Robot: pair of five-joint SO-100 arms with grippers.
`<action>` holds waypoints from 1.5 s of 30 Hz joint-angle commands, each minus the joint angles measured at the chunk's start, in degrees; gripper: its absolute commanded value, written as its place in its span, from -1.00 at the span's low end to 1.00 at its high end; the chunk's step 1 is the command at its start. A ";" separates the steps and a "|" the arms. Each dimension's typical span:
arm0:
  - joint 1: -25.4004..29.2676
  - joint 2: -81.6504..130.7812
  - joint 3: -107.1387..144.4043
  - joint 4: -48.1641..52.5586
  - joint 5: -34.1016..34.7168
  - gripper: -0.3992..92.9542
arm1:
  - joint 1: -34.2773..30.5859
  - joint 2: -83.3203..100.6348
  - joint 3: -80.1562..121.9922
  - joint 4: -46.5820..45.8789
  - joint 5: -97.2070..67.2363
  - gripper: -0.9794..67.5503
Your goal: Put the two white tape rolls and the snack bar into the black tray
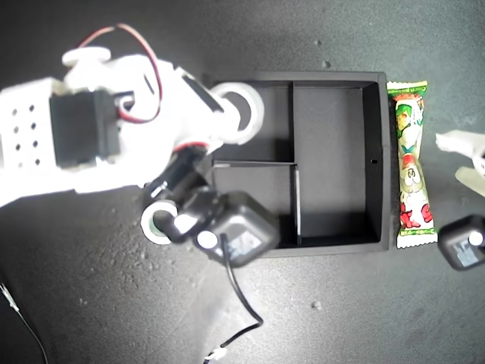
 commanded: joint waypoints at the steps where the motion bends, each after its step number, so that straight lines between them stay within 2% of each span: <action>1: 0.44 -0.18 -2.81 0.18 -1.14 -0.93 | 0.44 0.88 -0.18 -1.85 14.77 -0.75; 4: 0.35 -2.11 -3.34 0.18 -0.88 -0.92 | -1.67 0.88 1.23 -4.48 27.16 -0.73; 7: 0.00 -4.04 -4.04 0.18 -0.62 -0.91 | -2.64 0.62 1.05 -6.24 23.82 -0.71; 14: -0.26 -7.82 -8.09 0.70 0.00 -0.90 | -4.75 0.00 -0.88 -10.63 -13.45 -0.30; 20: 0.18 -14.41 -17.14 4.75 0.18 -0.89 | -6.24 -1.67 -2.99 -10.02 -31.99 -0.22; 26: 0.44 -25.40 -36.47 15.73 0.26 -0.84 | -7.73 -8.79 -5.10 -9.67 -34.37 -0.17; 29: 0.62 -39.99 -68.55 30.50 0.62 -0.79 | -8.09 -13.45 -4.83 -10.20 -34.63 -0.17; 30: 0.44 -42.80 -75.41 31.73 0.97 -0.79 | -8.09 -14.77 -4.75 -10.55 -34.63 -0.17; 33: 0.53 -32.87 -61.79 31.29 0.44 -0.76 | -7.56 -16.44 -3.96 -11.95 -34.63 -0.17; 36: 2.11 -24.35 -51.59 31.20 -1.41 -0.75 | -7.29 -16.79 -2.20 -14.33 -34.63 -0.26; 45: 7.82 3.78 -23.73 31.11 -11.16 -0.71 | -7.47 -19.86 1.76 -17.93 -33.84 -0.29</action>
